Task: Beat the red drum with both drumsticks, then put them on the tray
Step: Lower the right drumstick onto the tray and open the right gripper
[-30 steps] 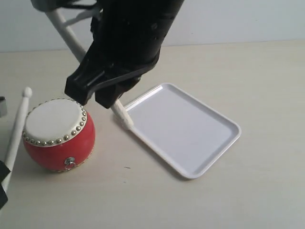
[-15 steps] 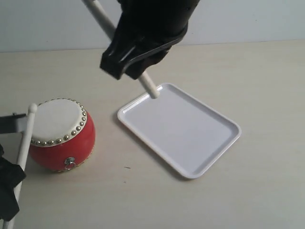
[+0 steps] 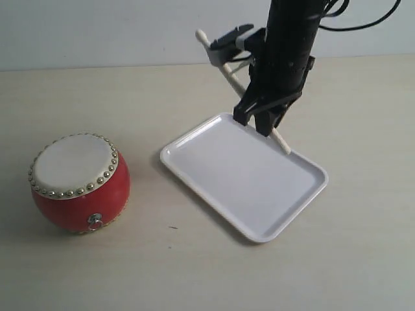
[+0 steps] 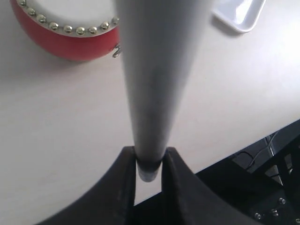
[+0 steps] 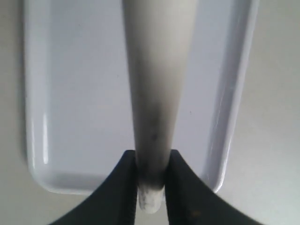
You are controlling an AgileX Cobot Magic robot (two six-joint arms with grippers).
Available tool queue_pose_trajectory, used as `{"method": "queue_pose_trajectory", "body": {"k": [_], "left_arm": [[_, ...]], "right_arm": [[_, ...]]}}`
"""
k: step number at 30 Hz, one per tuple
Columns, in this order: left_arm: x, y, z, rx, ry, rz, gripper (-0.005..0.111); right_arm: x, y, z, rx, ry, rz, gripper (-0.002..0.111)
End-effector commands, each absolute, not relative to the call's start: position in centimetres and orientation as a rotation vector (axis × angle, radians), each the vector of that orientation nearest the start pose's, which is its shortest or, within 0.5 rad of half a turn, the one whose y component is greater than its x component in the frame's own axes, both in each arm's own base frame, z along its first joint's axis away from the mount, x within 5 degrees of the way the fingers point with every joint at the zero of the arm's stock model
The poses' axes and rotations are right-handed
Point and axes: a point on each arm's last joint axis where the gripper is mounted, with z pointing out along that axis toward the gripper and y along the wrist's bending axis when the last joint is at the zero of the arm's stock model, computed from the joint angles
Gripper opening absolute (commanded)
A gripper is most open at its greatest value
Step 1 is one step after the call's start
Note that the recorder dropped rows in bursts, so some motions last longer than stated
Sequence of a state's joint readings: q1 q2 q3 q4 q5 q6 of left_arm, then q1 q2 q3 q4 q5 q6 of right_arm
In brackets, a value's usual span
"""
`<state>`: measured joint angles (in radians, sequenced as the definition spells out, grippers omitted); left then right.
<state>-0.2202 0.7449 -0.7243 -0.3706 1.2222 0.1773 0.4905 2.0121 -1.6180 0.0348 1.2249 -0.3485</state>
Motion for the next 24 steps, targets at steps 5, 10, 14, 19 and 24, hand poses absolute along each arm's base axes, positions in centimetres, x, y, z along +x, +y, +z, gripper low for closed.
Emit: {"method": "queue_pose_trajectory", "body": {"k": [5,10,14,19,24], "left_arm": [[8.6,-5.2,30.8,0.419,2.618,-0.54,0.0],[8.6,-5.2,30.8,0.423,2.616,-0.539,0.0],[8.6,-5.2,30.8,0.423,2.616,-0.539,0.0],[8.6,-5.1,30.8,0.423,2.617,-0.533,0.0],[8.6,-5.1,30.8,0.423,2.617,-0.533,0.0]], "right_arm": [[37.1,18.7,15.4,-1.303,2.968,-0.107,0.0],[37.3,18.3,15.2,-1.303,2.965,-0.191,0.0],[37.6,18.0,15.0,-1.293,2.963,-0.268,0.0],[36.8,17.9,14.8,-1.267,3.001,-0.22,0.0],[36.4,17.4,13.9,-1.328,3.018,-0.234,0.0]]}}
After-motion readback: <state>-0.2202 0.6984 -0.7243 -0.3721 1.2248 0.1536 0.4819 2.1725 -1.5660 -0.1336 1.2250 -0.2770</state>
